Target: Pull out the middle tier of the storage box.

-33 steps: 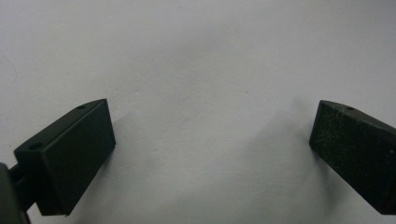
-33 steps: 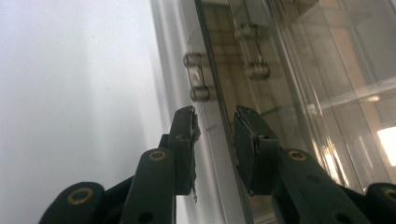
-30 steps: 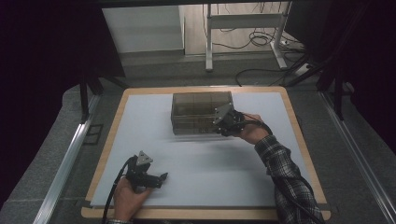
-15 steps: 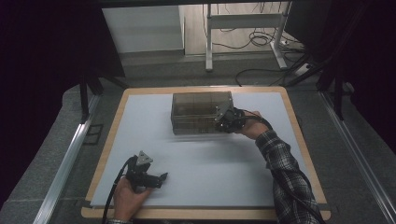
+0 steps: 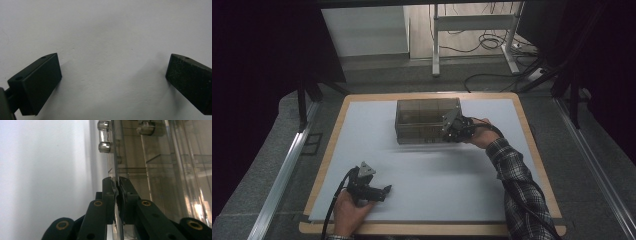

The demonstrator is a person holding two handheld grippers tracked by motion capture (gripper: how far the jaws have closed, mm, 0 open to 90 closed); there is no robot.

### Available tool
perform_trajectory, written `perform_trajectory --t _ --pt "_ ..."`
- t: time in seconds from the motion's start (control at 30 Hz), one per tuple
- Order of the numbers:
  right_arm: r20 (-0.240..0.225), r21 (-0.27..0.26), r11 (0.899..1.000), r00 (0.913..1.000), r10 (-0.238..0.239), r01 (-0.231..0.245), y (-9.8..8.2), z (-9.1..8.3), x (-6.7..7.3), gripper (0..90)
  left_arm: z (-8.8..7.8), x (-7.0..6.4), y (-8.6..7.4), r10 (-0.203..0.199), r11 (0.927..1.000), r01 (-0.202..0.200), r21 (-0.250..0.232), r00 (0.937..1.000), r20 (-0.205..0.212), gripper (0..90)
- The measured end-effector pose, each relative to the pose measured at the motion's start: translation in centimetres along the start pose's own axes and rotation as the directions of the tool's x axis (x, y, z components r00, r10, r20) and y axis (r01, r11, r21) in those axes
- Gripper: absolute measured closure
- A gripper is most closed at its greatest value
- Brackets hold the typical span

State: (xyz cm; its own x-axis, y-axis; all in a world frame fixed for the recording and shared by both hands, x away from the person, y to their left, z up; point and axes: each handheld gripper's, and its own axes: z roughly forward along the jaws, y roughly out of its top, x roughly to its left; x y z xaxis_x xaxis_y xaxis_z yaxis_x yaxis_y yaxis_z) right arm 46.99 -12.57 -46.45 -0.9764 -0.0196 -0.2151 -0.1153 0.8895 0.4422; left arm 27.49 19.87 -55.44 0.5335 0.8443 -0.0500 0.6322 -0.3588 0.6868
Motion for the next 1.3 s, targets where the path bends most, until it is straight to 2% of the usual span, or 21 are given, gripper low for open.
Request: perform_trajectory --t 0.03,0.07,0.57,0.9,1.0,1.1,1.3 --pt "0.000 0.000 1.000 1.0000 0.000 0.000 0.0 0.0 0.0 84.5 0.0 0.0 0.0 0.000 1.0000 0.000 0.000 1.0000 0.000 0.0" --pt "-0.021 -0.001 1.000 0.9997 -0.009 0.009 0.0 0.0 0.0 85.2 0.0 0.0 0.0 0.000 1.0000 0.000 0.000 1.0000 0.000 0.0" --pt "-0.060 -0.011 0.999 0.9971 -0.047 0.046 -0.2 -0.6 1.1 85.9 0.0 0.0 0.0 0.000 1.0000 0.000 0.000 1.0000 0.000 0.0" --pt "-0.064 -0.012 0.998 0.9959 -0.064 0.064 -0.4 -0.9 2.7 86.2 0.0 0.0 0.0 0.000 1.0000 0.000 0.000 1.0000 0.000 0.0" --pt "-0.054 -0.016 0.997 0.9954 -0.080 0.079 -0.5 -0.9 3.2 86.3 0.0 0.0 0.0 0.000 1.0000 0.000 0.000 1.0000 0.000 0.0" --pt "-0.061 -0.024 0.997 0.9953 -0.076 0.074 -0.5 -0.8 3.6 86.3 0.0 0.0 0.0 0.001 1.0000 -0.001 0.000 1.0000 0.000 0.0" --pt "-0.046 -0.018 0.997 0.9964 -0.072 0.071 -0.7 -0.8 4.2 86.2 0.0 0.0 0.0 0.001 1.0000 -0.001 0.000 1.0000 0.000 0.0"
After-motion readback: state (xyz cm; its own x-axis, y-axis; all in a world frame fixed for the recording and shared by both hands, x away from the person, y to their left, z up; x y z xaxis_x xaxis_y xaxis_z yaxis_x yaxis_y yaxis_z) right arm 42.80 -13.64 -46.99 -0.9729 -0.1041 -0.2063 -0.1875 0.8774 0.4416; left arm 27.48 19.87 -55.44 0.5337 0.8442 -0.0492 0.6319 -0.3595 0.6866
